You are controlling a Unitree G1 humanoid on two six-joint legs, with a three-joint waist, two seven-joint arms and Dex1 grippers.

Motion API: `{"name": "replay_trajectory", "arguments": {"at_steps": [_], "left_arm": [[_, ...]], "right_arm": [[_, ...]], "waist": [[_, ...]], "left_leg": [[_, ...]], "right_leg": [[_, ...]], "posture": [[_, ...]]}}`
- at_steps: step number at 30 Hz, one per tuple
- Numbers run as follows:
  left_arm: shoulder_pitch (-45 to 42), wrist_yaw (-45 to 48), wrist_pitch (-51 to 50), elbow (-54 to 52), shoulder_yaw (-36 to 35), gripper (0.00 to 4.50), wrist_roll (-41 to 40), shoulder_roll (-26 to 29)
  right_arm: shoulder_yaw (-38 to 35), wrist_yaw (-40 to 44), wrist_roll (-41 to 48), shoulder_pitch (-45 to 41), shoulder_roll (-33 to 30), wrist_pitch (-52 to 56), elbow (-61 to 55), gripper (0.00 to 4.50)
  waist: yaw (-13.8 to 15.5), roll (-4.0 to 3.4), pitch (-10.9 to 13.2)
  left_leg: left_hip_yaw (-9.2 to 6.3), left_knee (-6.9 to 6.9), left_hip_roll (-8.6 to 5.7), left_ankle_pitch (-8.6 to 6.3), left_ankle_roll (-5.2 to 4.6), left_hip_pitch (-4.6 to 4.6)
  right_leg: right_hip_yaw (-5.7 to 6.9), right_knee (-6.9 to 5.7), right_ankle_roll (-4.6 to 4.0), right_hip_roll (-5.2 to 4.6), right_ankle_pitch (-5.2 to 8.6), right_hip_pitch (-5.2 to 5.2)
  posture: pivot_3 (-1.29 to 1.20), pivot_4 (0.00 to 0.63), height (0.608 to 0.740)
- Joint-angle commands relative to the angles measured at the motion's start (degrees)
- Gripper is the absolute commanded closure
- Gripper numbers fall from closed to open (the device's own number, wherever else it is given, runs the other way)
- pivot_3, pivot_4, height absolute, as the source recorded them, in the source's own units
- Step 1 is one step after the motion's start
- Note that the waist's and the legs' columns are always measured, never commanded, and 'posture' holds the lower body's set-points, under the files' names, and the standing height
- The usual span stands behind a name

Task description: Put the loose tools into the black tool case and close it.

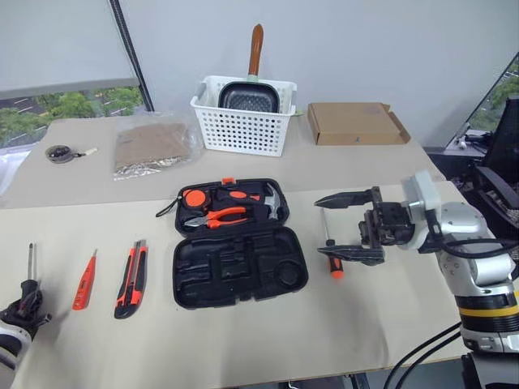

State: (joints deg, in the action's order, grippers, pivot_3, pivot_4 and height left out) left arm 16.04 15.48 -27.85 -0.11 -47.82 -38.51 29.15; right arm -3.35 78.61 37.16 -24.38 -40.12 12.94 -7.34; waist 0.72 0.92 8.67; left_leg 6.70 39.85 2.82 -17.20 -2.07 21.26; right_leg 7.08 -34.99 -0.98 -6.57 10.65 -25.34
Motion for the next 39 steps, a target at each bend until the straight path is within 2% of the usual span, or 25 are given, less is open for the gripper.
{"name": "replay_trajectory", "arguments": {"at_steps": [1, 7, 11, 14, 16, 18, 22, 25, 28, 39], "left_arm": [[-2.74, 4.79, 7.27, -5.09, -3.47, 3.51, -3.92, -1.13], [-4.52, 17.31, 7.99, -18.94, 5.44, 3.51, -6.85, 2.97], [-8.52, 30.02, 9.15, -20.28, 18.31, 3.51, -1.25, 11.76], [-12.93, 38.68, 12.83, -17.56, 27.46, 3.51, 4.22, 16.86], [-20.13, 44.79, 16.86, -12.96, 36.44, 3.51, 10.41, 19.19], [-27.0, 48.75, 20.13, -7.67, 43.28, 3.51, 15.73, 19.73], [-37.4, 52.59, 25.34, 2.44, 51.08, 3.51, 23.49, 18.8], [-43.29, 54.27, 28.65, 8.88, 55.17, 3.51, 27.8, 17.37], [-45.88, 56.27, 29.38, 11.72, 57.3, 3.51, 28.61, 15.52], [-45.72, 56.82, 28.73, 15.04, 58.95, 3.51, 30.78, 12.28]], "right_arm": [[-2.22, -0.42, 0.34, -0.1, -0.12, -1.28, -0.78, 0.0], [-4.28, -2.39, 0.98, 0.55, -0.3, -0.59, -0.2, 0.0], [-6.86, -4.66, 0.14, 3.1, -1.01, -0.81, 0.82, 0.0], [-8.22, -5.36, -1.04, 5.61, -1.84, -1.66, 1.24, 0.0], [-9.31, -5.56, -2.11, 8.44, -2.61, -2.77, 0.78, 0.0], [-10.59, -6.55, -2.2, 10.53, -2.74, -2.93, -0.1, 0.0], [-12.94, -8.06, -2.23, 14.22, -2.92, -3.57, -1.83, 0.0], [-14.87, -9.17, -2.34, 17.25, -2.86, -4.34, -2.89, 0.0], [-16.42, -10.1, -2.29, 20.29, -2.57, -5.07, -4.36, 0.0], [-18.78, -10.44, -1.69, 24.79, -2.64, -6.82, -5.3, 0.0]], "waist": [[0.12, 0.09, 0.0], [1.1, 0.23, -0.03], [1.42, 0.17, -0.04], [1.55, 0.09, -0.01], [1.54, -0.04, -0.02], [1.56, -0.06, -0.01], [1.1, -0.07, 0.01], [0.93, -0.07, 0.01], [0.75, -0.07, 0.01], [0.61, -0.05, 0.02]], "left_leg": [[0.0, 0.0, 0.0, 0.01, 0.01, 0.0], [-0.02, 0.04, -0.05, 0.02, 0.09, 0.03], [0.02, 0.03, -0.06, 0.06, 0.13, 0.03], [0.07, 0.0, -0.05, 0.14, 0.15, 0.05], [0.13, -0.01, -0.06, 0.28, -0.12, 0.07], [0.11, -0.01, -0.03, 0.37, -0.26, 0.11], [0.13, -0.01, -0.02, 0.39, -0.28, 0.09], [0.13, -0.02, 0.0, 0.39, -0.28, 0.1], [0.15, -0.02, -0.02, 0.39, -0.3, 0.12], [0.09, 0.06, -0.01, 0.39, -0.37, 0.04]], "right_leg": [[0.0, 0.0, -0.01, -0.01, -0.01, 0.0], [0.04, 0.02, -0.13, -0.03, -0.08, 0.05], [0.02, 0.0, -0.05, 0.08, -0.02, 0.06], [0.06, -0.01, -0.06, 0.21, 0.0, 0.03], [0.01, 0.0, -0.04, 0.22, 0.01, 0.01], [0.05, 0.03, -0.02, 0.29, 0.02, 0.0], [-0.01, -0.01, -0.01, 0.34, 0.01, 0.01], [-0.01, 0.0, -0.01, 0.39, 0.01, 0.0], [-0.03, 0.01, -0.01, 0.37, 0.01, 0.01], [-0.05, -0.05, 0.03, 0.34, 0.01, 0.08]], "posture": [[0.0, 0.15, 0.7], [0.0, 0.15, 0.7], [0.0, 0.15, 0.7], [0.0, 0.15, 0.7], [0.0, 0.15, 0.7], [0.0, 0.15, 0.7], [0.0, 0.15, 0.7], [0.0, 0.15, 0.7], [0.0, 0.15, 0.7], [0.0, 0.15, 0.7]]}}
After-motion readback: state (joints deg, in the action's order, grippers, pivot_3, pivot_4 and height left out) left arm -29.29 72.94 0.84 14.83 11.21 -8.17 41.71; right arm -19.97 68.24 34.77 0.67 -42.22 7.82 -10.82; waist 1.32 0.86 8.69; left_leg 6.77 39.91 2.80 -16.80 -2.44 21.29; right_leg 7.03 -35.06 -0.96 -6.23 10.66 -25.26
